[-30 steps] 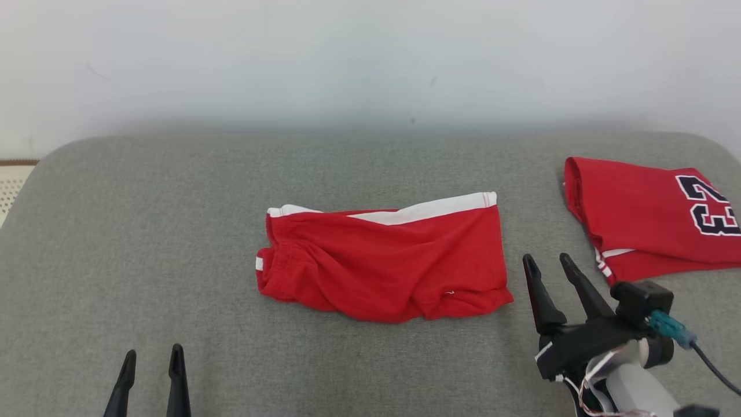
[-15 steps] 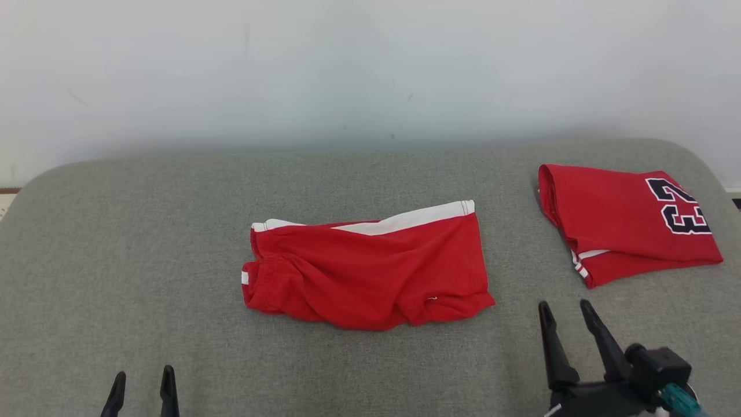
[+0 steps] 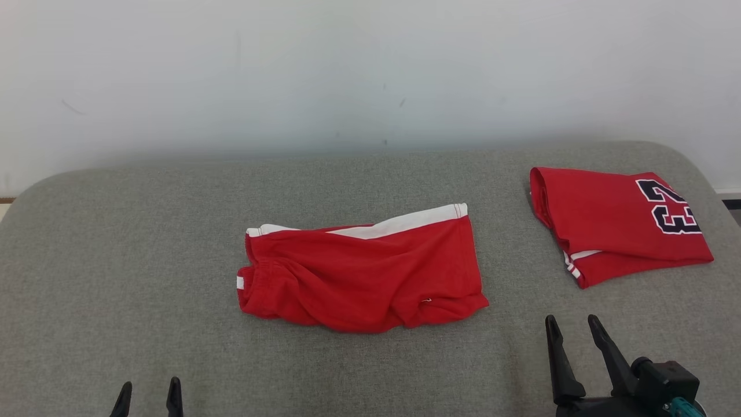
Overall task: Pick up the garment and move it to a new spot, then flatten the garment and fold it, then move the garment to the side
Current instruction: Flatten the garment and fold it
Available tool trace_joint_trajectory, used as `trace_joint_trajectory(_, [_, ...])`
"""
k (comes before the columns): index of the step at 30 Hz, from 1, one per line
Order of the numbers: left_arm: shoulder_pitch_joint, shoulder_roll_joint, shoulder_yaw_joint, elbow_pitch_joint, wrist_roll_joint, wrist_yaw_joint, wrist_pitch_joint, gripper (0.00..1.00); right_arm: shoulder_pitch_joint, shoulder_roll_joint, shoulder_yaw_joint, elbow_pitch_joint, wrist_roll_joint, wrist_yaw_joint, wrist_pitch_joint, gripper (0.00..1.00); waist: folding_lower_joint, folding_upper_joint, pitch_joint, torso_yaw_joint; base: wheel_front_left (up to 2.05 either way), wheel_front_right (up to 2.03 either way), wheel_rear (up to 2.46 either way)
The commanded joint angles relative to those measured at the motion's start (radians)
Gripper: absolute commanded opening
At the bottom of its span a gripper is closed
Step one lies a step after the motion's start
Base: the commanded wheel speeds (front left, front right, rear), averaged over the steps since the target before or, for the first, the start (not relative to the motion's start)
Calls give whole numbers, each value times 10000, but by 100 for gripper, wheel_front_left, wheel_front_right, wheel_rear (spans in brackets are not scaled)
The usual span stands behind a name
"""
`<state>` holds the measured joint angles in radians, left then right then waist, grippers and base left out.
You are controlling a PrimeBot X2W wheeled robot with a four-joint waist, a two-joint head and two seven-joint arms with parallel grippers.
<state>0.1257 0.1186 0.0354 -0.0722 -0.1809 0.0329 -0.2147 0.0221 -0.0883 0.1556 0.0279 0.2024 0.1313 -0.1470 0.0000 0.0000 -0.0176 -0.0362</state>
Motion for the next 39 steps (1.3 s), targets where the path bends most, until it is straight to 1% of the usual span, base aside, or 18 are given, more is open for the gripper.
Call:
trace_joint_trajectory(1, [107,54,-13,23,101,39,0,100,154,25,-17,-39,-124,-11,38,100,0,0,4,21,0,0,0])
trace_joint_trajectory(32, [96,258,-138,-51,-64,260,79,100,232,161,-172,-68,-179,-11,192,100,0,0,128,53,0,0,0])
trace_joint_trajectory(36, [71,262,-157,-37,-113,280,80,100,108,179,-170,44,-102,-11,277,100,0,0,147,55,0,0,0])
trace_joint_trajectory(39, [17,240,-195,30,-158,266,41,100,-263,200,-170,388,-24,-11,356,100,0,0,178,78,0,0,0])
